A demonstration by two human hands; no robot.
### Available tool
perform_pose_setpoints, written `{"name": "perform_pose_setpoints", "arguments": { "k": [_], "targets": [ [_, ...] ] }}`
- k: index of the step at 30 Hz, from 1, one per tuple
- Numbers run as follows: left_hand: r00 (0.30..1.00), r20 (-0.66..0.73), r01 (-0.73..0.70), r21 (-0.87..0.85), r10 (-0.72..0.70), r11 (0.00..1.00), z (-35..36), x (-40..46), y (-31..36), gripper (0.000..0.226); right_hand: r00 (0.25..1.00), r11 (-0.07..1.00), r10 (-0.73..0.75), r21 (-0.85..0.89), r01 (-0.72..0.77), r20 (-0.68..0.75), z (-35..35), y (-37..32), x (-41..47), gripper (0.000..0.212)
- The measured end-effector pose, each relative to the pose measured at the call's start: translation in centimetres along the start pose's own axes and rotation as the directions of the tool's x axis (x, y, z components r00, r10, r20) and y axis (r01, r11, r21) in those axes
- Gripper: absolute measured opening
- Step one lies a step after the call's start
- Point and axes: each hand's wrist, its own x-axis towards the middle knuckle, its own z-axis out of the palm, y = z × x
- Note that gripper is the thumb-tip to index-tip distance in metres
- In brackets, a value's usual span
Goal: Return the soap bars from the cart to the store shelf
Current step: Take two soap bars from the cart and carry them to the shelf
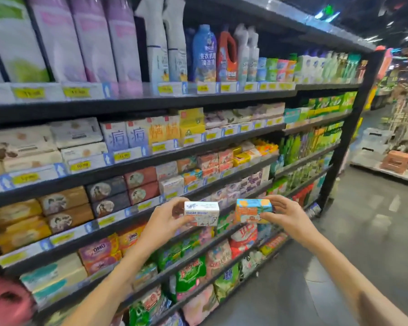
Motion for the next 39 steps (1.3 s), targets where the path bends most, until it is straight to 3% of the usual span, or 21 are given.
{"name": "perform_pose_setpoints", "arguments": {
  "k": [8, 16, 20, 24, 35, 39],
  "targets": [
    [0.936, -0.313, 0.201, 0.103, -0.160, 0.974, 0.3, 4.8, 0.1, 0.036, 0.963, 0.991, -0.131, 0.042, 0.124, 0.235, 1.8, 0.4, 14.5, 0.041],
    [0.853, -0.459, 0.329, 0.106, -0.248, 0.938, -1.1, 7.7, -2.8, 0.035, 0.886, 0.973, -0.230, 0.080, 0.217, 0.401, 6.9, 0.4, 23.0, 0.039],
    [0.822, -0.511, 0.360, 0.123, -0.252, 0.925, -1.6, 9.5, -4.3, 0.035, 0.885, 0.966, -0.254, 0.069, 0.247, 0.390, 8.9, 0.8, 25.8, 0.040],
    [0.810, -0.513, 0.386, 0.100, -0.285, 0.917, -1.8, 12.0, -5.6, 0.038, 0.884, 0.965, -0.253, 0.032, 0.262, 0.392, 10.0, 1.0, 28.2, 0.057],
    [0.718, -0.605, 0.521, 0.140, -0.343, 0.842, -1.3, 15.1, -8.8, 0.060, 0.876, 0.964, -0.259, 0.059, 0.258, 0.406, 11.9, 2.4, 31.8, 0.051],
    [0.695, -0.653, 0.519, 0.167, -0.300, 0.838, -0.3, 15.3, -9.2, 0.061, 0.886, 0.958, -0.281, 0.055, 0.280, 0.368, 12.9, 2.5, 31.8, 0.047]
  ]
}}
